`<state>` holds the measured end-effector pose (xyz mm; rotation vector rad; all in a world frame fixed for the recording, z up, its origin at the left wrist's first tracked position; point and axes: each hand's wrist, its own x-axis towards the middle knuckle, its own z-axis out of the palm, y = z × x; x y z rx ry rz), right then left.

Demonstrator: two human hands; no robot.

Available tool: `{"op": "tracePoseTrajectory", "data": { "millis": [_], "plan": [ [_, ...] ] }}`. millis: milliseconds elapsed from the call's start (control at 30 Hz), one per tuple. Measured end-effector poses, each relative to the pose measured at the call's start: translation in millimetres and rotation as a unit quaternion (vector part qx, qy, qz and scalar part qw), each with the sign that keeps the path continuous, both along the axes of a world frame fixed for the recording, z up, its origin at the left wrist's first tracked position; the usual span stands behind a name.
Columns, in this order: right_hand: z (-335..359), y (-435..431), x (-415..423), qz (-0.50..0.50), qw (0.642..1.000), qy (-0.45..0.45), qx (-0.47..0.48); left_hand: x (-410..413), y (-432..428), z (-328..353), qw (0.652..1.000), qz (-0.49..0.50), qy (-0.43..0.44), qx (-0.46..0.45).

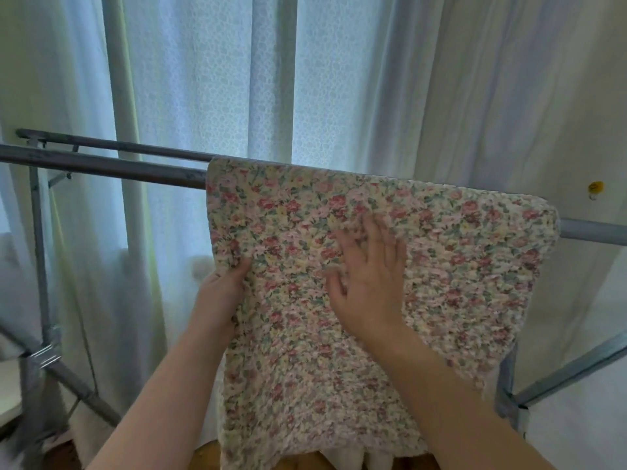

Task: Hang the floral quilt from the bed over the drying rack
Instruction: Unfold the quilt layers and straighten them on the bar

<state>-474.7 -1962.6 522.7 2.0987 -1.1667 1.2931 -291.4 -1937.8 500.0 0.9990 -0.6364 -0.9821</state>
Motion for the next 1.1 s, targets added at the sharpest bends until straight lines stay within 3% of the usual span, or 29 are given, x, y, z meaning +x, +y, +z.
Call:
{"op": "tracePoseTrajectory", "data": {
  "millis": [133,267,400,500,633,700,767,833,933,1000,1100],
  "plan": [
    [-28.2,22.4,27.8,0.062,0.992,0.021,0.106,-21.5,1.5,9.3,0.997,0.005,0.073,-0.009],
    [-52.3,32.5,33.5,0.158,0.953,0.012,0.259,-37.1,6.1,18.4,0.982,-0.056,0.169,-0.069],
    [-57.9,37.1,32.2,0.201,0.933,-0.027,0.296,-52.4,10.1,19.6,0.97,-0.08,0.197,-0.118],
    [-55.5,32.0,23.9,0.172,0.922,-0.075,0.339,-47.4,12.3,10.0,0.977,-0.077,0.151,-0.131],
    [-29.1,22.1,7.9,0.192,0.816,-0.215,0.5,-30.7,8.0,-8.8,0.991,-0.082,0.019,-0.101],
    [-19.5,15.1,0.5,0.212,0.789,-0.229,0.529,-31.6,7.1,-10.9,0.991,-0.108,-0.048,-0.057],
    [-18.9,9.7,-4.6,0.206,0.805,-0.215,0.513,-36.0,4.5,-11.5,0.991,-0.096,-0.094,0.004],
    [-27.2,8.5,-6.4,0.159,0.867,-0.172,0.44,-39.9,3.3,-9.9,0.992,-0.051,-0.101,0.051],
    [-43.5,15.0,-4.7,0.072,0.96,-0.073,0.26,-46.6,2.2,-9.3,0.995,0.009,-0.097,0.025],
    [-51.1,21.1,-0.8,0.058,0.981,-0.039,0.182,-52.8,3.1,-9.0,0.987,0.061,-0.151,0.013],
    [-59.0,32.5,7.9,0.05,0.988,-0.015,0.148,-60.6,5.3,-5.5,0.977,0.108,-0.182,0.017]
  ]
}}
